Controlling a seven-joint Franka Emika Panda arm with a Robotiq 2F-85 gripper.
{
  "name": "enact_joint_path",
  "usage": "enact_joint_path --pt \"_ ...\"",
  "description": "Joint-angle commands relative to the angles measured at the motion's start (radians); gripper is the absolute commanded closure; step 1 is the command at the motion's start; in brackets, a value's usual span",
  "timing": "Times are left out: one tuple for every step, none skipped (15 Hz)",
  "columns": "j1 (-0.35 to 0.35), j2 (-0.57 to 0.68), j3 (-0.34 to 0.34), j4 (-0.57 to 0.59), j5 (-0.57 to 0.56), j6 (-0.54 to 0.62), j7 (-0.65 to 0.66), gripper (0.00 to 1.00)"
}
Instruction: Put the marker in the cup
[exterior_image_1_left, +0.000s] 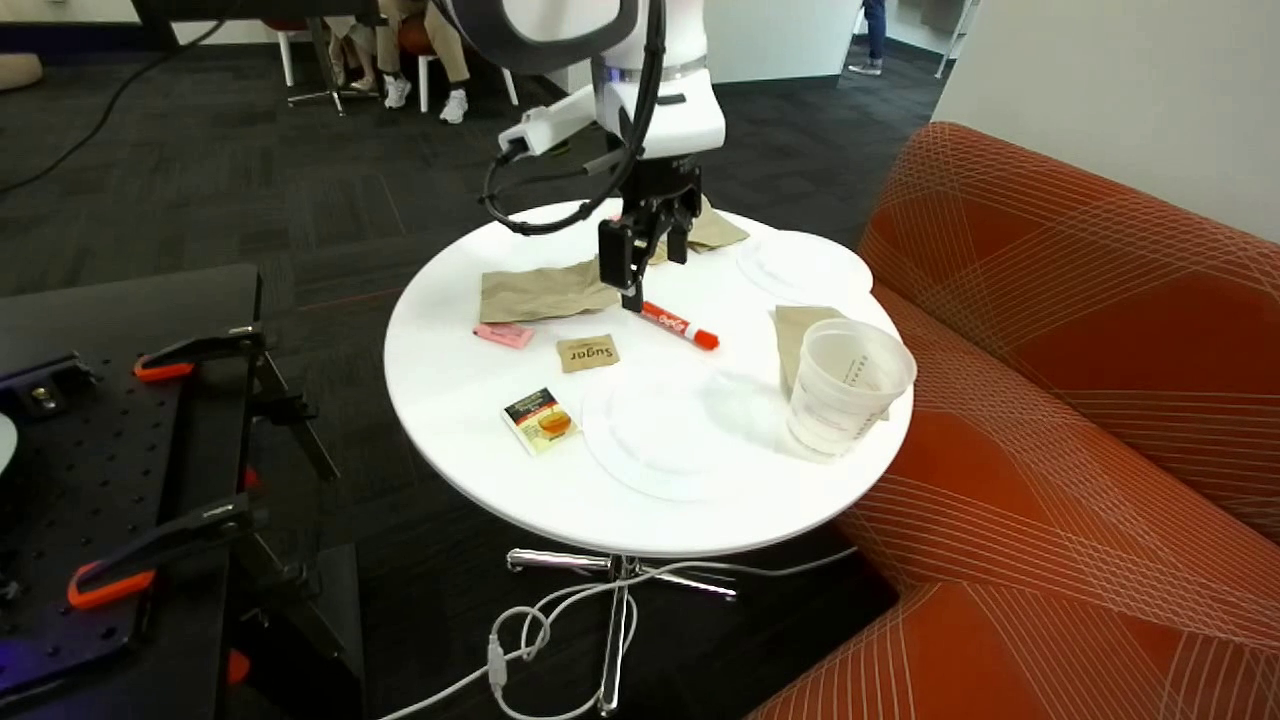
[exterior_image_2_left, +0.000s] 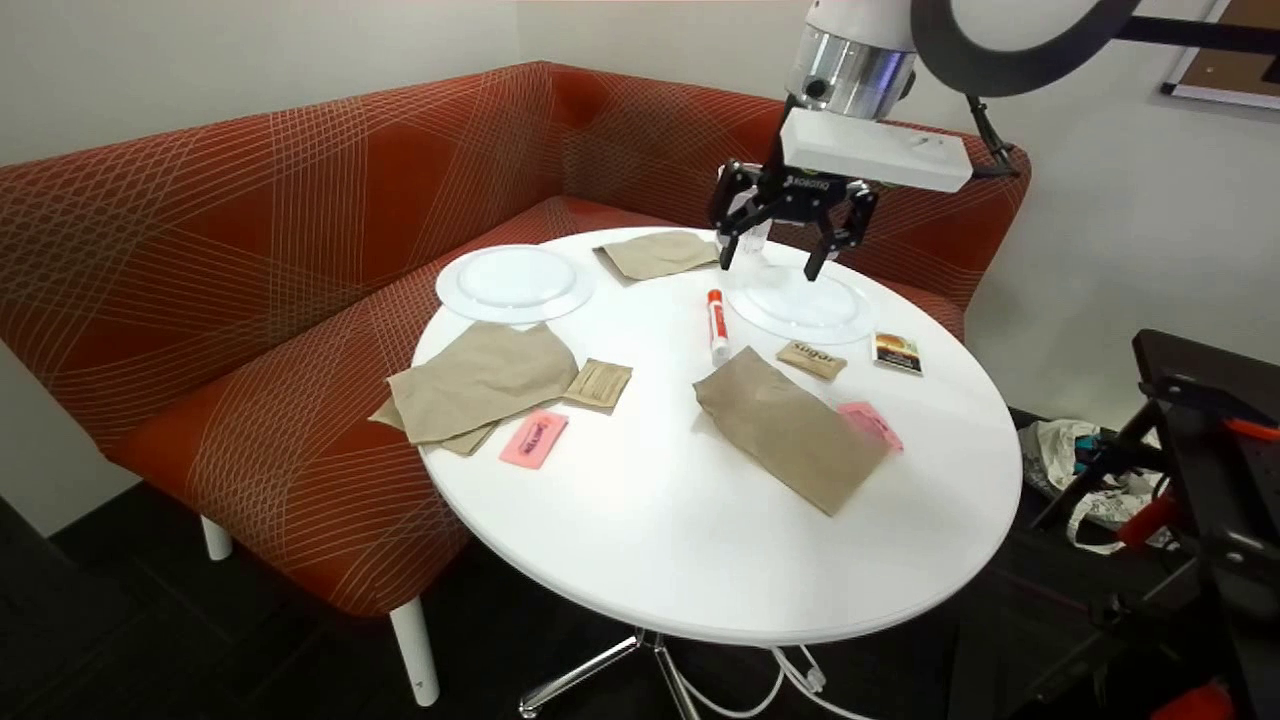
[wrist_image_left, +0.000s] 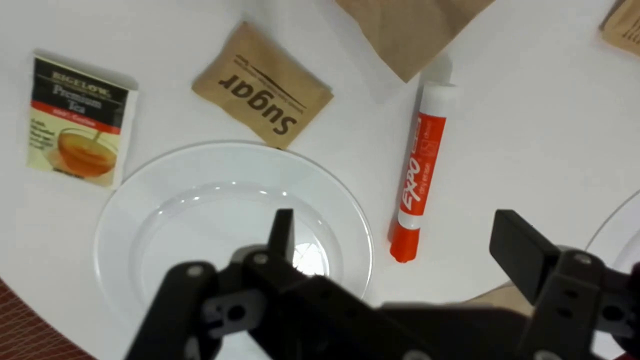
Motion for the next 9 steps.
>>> enact_joint_path --pt "0.047 0.107 -0.044 0.125 0.014 -0.052 0.057 0.00" --pt "0.053 0.130 -0.049 0.150 0.015 -0.065 0.067 0.00" --pt "0.047 0.148 -0.041 0.174 0.025 -0.085 0.062 0.00" --pt "0.036 0.164 -0.030 0.196 0.037 -0.109 0.051 0.00" --pt "0.031 0.178 -0.023 0.216 0.047 -0.130 0.042 0.00" --pt "0.026 0.188 -0.017 0.234 0.053 -0.153 0.035 0.00" --pt "0.027 0.196 -0.017 0.251 0.055 -0.172 0.035 0.00" --pt "0.024 0.205 -0.013 0.267 0.058 -0.186 0.032 0.00" --pt "0.024 0.211 -0.012 0.282 0.060 -0.201 0.033 0.00"
